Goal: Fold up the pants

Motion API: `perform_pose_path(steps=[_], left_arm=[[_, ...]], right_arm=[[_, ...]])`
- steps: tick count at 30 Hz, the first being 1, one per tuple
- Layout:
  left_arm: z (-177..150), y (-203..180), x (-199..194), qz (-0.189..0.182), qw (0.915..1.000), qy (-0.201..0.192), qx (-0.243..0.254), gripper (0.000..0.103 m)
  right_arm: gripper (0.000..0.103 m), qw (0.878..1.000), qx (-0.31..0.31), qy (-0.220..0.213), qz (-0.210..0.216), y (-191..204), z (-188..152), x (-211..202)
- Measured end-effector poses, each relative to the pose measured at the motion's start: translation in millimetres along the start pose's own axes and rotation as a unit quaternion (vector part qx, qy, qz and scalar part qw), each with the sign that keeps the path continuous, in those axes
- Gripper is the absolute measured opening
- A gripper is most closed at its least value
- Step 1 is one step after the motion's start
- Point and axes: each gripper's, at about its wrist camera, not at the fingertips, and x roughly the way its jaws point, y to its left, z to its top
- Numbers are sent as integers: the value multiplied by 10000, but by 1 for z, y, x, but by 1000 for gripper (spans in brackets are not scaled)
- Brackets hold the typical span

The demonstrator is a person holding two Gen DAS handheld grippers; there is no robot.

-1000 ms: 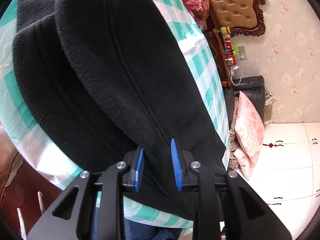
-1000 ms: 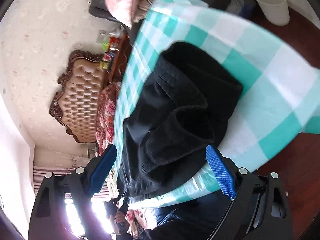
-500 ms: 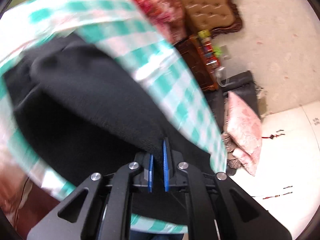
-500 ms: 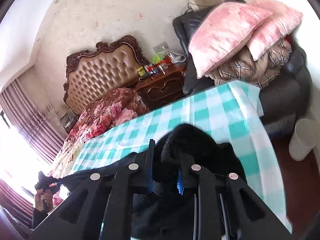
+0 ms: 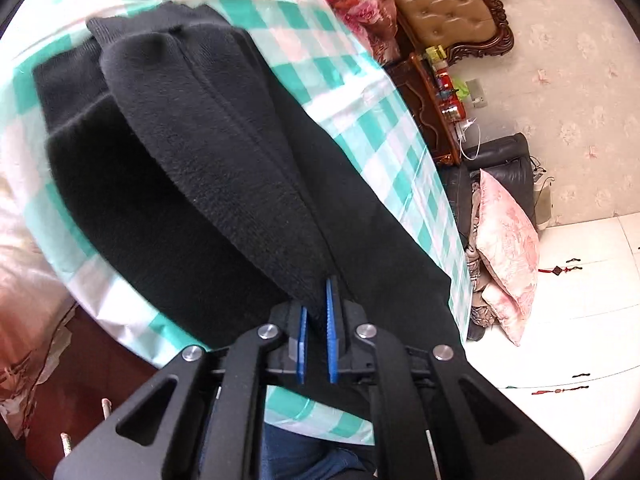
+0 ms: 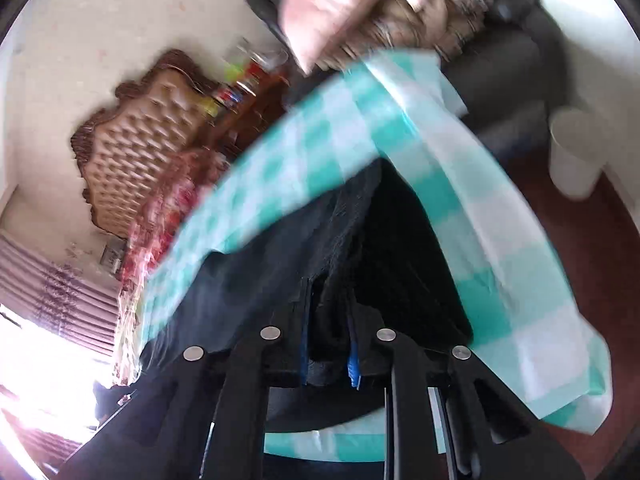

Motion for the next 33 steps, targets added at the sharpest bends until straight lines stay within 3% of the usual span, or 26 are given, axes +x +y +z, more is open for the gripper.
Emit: perform_pose_path(steps=[1,3,7,11,14,17,20,23,26,32,33], left_arm=[[-1,6,4,46,9999,87,-68,7],[-2,22,16,113,9992,280,-266,7],[-3,36,26,172,9982,382,-431,7],[-6,18,1,-26,9996,130,-233,7],[-12,23,5,70,9992,212,-343,7],[-12,37,24,207,9977,385,-522,7],[-12,33,23,59,9982,380,-455,10],[-11,28,19,-88,9988,315,-372,26],[-12,27,22,-200,9986,323,-373,34],[-17,28,25,-309,9978,384,-444,36],[-17,28,24,-321,9978,382,-444,36]], right_arm=[[19,9987,27,221,-457,-11,-4,11],[19,9946,169,618,-812,-29,-15,33],[19,9954,-31,442,-852,-19,-17,24],[17,9980,188,83,-595,-18,-14,-12],[16,9938,141,37,-1102,-35,-11,-14],[16,9959,346,223,-803,-37,-16,-3],[16,9968,752,161,-223,-39,-22,-11],[17,9941,1034,282,-157,-39,-30,-16],[17,9900,1330,457,-38,-43,-43,-14],[19,9852,1580,666,68,-43,-54,8],[29,9852,1572,679,61,-42,-54,11]])
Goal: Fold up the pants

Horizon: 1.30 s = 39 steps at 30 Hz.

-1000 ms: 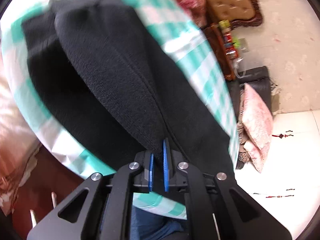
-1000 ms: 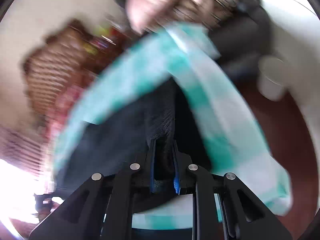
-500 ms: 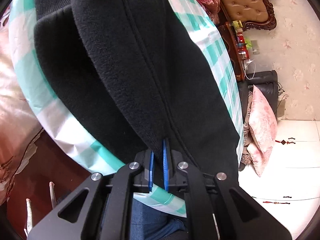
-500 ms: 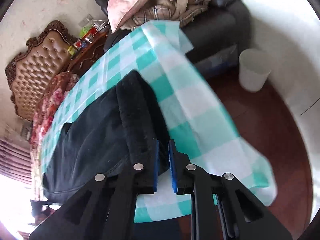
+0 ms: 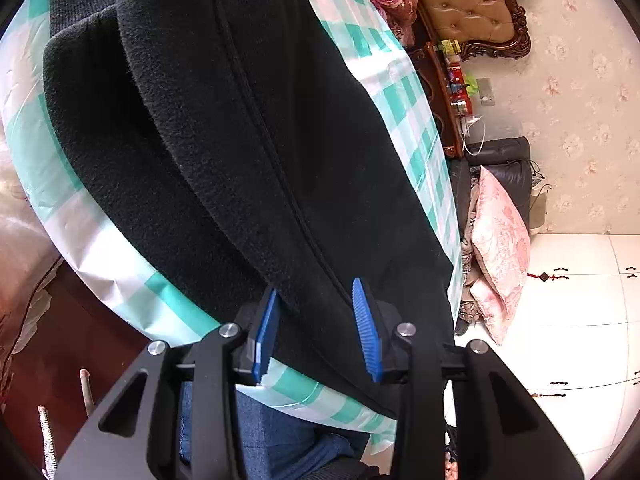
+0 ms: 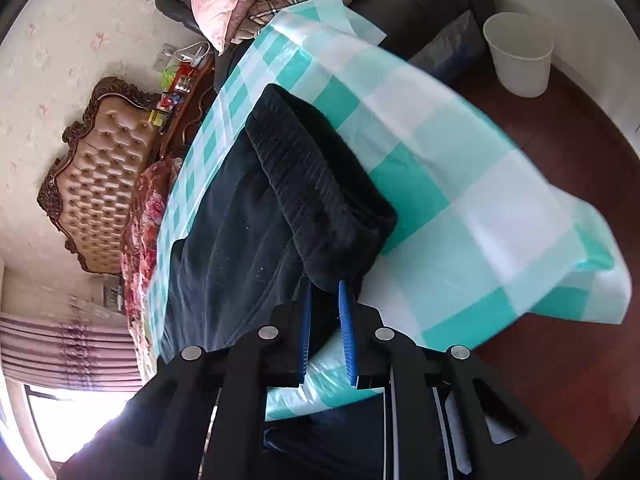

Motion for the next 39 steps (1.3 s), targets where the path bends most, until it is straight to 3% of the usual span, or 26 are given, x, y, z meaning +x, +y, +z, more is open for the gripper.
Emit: perform_pose_path(steps=[1,3,5,7,9,14,15,16,17,21,25,31,39], left_arm=[[0,0,0,-13,10000,-1,-9,36],[0,1,0,-28,10000,2,-11,36],[0,1,0,-28,10000,8,8,35],[0,-1,2,-11,10000,22,75,35],[0,-3,3,-2,9999,26,141,25],[1,-6,4,57,9996,6,266,16],[1,-6,4,72,9996,1,274,11],[2,-7,5,106,9995,-4,292,9],[3,-9,4,138,9994,-25,332,6],[8,-26,-10,90,9986,-144,499,5],[-4,-33,-43,-22,9983,-346,465,4],[-7,2,-14,322,9993,33,169,4],[-9,0,-16,292,9990,-47,344,4]], right_arm=[[56,10000,3,17,22,0,1,2],[93,9999,41,-150,28,1,1,2],[91,9996,-110,-249,-2,5,1,0],[81,9997,-99,-209,-16,6,2,3],[73,9998,-56,-147,-103,6,3,10],[61,9990,-313,-146,-283,19,4,22],[57,9983,-381,-170,-412,22,5,23],[43,9971,-454,-217,-562,25,6,24],[36,9952,-579,-306,-729,29,7,22],[23,9925,-997,-503,-495,54,13,7],[21,9908,-1138,-708,-177,68,6,-24],[21,9906,-1027,-317,-848,39,8,16],[21,9850,-1370,-504,-920,52,3,7]])
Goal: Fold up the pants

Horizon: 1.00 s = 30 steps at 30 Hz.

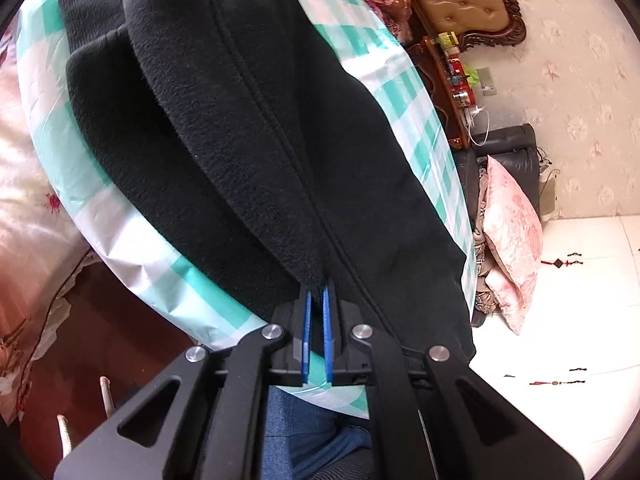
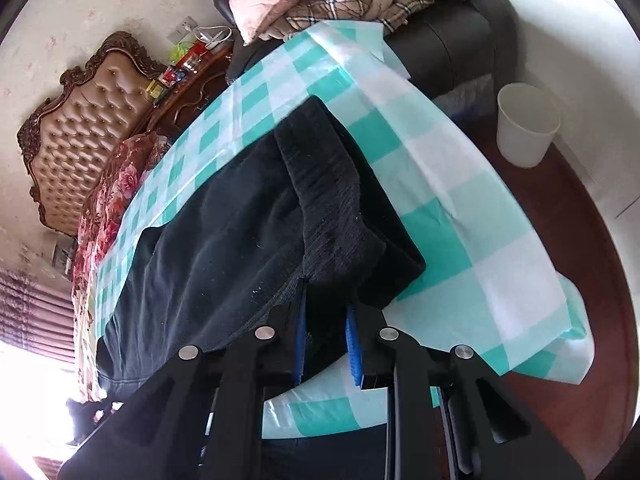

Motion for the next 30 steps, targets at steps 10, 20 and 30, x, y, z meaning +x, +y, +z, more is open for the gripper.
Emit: perform_pose_path(steps=[10,20,30], left_arm=[[29,39,-31,-342,9953,-720,-553,32],[101,75,-57,-118,9875,-1270,-924,31],[109,78,-78,626,9846,-1428,-791,32]], right_arm=[[21,9988,-57,170,-462,-10,-4,24],[22,9988,-55,172,-459,-10,-4,24],[22,9990,-72,212,-392,-13,-4,27]])
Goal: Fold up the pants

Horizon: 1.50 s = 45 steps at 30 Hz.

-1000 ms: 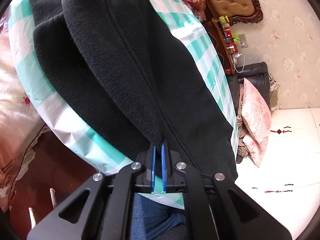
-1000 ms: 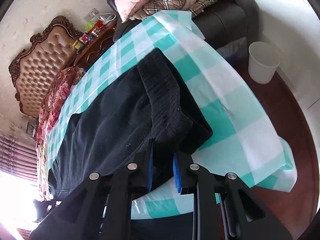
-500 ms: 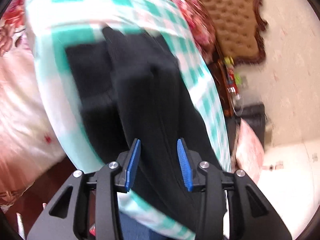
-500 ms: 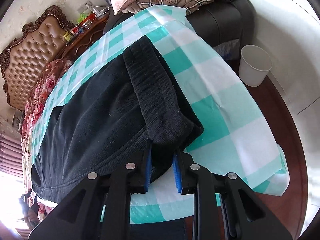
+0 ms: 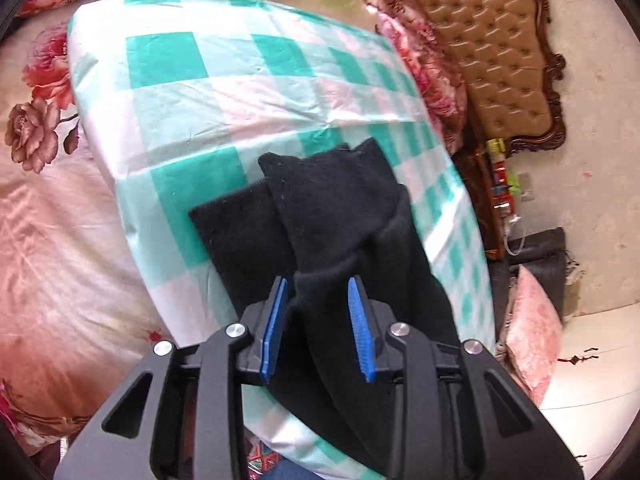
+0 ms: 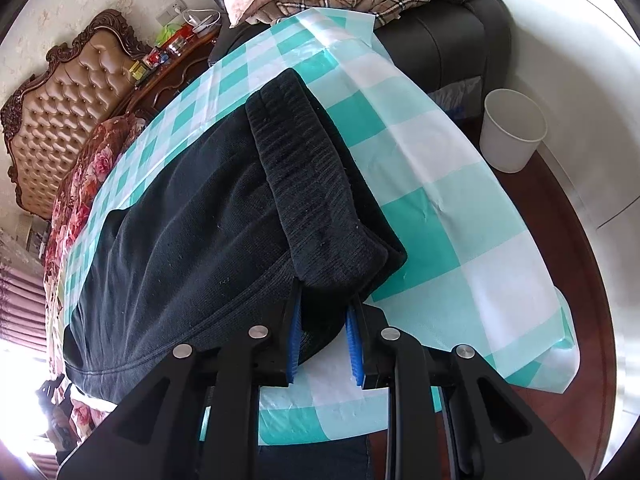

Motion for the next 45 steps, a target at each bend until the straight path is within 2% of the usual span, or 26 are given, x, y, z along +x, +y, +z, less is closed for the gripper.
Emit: perform_pose_path(steps=[2,3,6,8,10,12,15,17,18,20,22,23,25,27,28,29,31,32,34,36,37,39,41,43,44,45], left_arm=[[4,-1,8,55,10000,71,22,29],[5,-6,10,79,9999,81,107,23],[8,-36,2,329,9985,20,432,14],[4,-60,-29,101,9990,-124,407,14],[-8,-77,-73,4,9968,-561,564,14],[-17,-65,-81,169,9958,-640,628,14],[-16,-12,-41,424,9987,-78,253,14],[-13,14,-27,415,9991,43,69,14],[-14,21,-23,322,9995,54,-23,15],[-15,19,-25,251,9996,7,139,19],[-12,15,-27,211,9996,43,206,33],[-10,16,-29,173,9997,12,162,47],[-5,18,-29,182,9998,-33,103,46],[0,20,-25,306,9994,48,140,15],[0,13,-29,454,9984,-73,337,5],[-4,-5,-35,572,9955,-301,698,5],[-13,-26,-48,695,9885,-638,1181,5],[-15,-27,-49,805,9867,-683,1237,5],[-10,-7,-31,1074,9878,-456,1035,6],[-7,14,-23,1203,9893,-432,704,26],[-8,12,-27,1229,9883,-597,683,29],[-12,3,-42,1393,9806,-1071,871,36],[-21,-17,-55,1692,9643,-1594,1270,48],[-37,-50,-58,1814,9412,-2009,2022,61],[-46,-67,-55,1847,9294,-2072,2432,67],[-53,-78,-51,1832,9216,-2075,2720,67]], right_arm=[[22,10000,12,-11,28,-1,0,0],[22,10000,0,-14,23,-1,-1,0],[22,10000,-48,29,6,0,1,1],[22,9999,12,113,94,-3,4,0],[22,9997,66,162,168,-6,5,0],[22,9998,9,164,139,-4,4,0],[22,9997,-19,171,151,-4,6,0],[22,9997,-63,185,146,-3,6,-1],[22,9997,-84,181,137,-2,7,-2],[22,9997,-117,180,112,-1,7,-3],[22,9997,-142,185,70,1,7,-2],[22,9997,-163,179,44,2,7,-2],[22,9997,-170,174,26,2,7,-2],[22,9997,-161,177,30,2,6,-2],[22,9997,-150,186,31,2,6,-2],[22,9997,-150,197,21,2,5,-2],[22,9997,-150,202,-8,3,5,-2],[22,9997,-164,193,-44,4,5,-2],[22,9995,-228,165,-137,7,4,0],[22,9992,-315,137,-216,9,4,-1],[22,9991,-330,128,-239,8,3,-2],[23,9992,-282,127,-256,3,3,-3],[23,9996,-187,145,-162,-2,4,-5],[24,9995,-191,122,-203,-4,4,-11],[25,9995,-191,110,-227,-6,4,-15],[26,9995,-173,108,-236,-8,3,-19]])
